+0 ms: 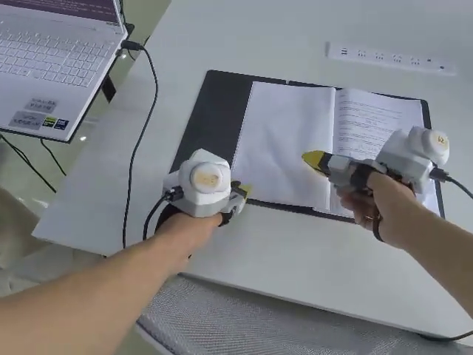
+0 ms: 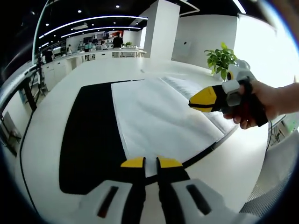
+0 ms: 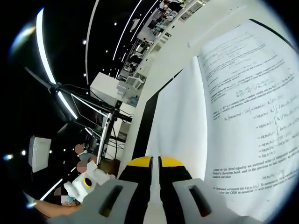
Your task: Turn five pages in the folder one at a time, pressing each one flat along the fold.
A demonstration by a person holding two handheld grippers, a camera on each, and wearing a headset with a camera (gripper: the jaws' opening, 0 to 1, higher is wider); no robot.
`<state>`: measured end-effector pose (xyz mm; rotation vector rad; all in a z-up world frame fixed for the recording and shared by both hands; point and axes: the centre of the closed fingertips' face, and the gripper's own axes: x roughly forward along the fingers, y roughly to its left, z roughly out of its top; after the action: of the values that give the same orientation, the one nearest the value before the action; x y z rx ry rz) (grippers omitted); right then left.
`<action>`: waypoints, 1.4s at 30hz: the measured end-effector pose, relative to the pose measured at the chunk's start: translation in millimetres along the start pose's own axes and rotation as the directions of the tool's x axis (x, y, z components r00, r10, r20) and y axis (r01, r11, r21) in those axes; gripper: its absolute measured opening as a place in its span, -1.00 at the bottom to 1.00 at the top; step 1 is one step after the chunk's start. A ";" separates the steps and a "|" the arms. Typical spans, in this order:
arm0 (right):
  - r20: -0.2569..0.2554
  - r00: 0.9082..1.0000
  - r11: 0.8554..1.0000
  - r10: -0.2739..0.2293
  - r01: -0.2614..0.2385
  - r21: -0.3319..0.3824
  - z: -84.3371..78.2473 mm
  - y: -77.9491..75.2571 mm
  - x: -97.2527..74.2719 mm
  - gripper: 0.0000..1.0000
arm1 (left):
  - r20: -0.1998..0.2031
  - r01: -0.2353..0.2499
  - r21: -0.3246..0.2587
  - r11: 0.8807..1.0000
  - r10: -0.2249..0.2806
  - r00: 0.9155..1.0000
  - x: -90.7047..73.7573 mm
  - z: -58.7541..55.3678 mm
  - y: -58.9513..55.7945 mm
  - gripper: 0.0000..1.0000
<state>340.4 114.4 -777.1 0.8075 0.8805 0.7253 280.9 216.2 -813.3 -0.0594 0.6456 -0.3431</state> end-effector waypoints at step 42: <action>0.168 0.979 0.977 -0.113 0.079 0.197 138.7 -73.7 57.0 -1.00 | 0.025 -0.042 0.012 0.999 0.042 0.999 5.6 -1.8 6.9 -1.00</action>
<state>502.0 82.3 -805.4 0.9765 0.8278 0.4803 286.0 221.0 -819.1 -0.0384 0.6195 -0.3051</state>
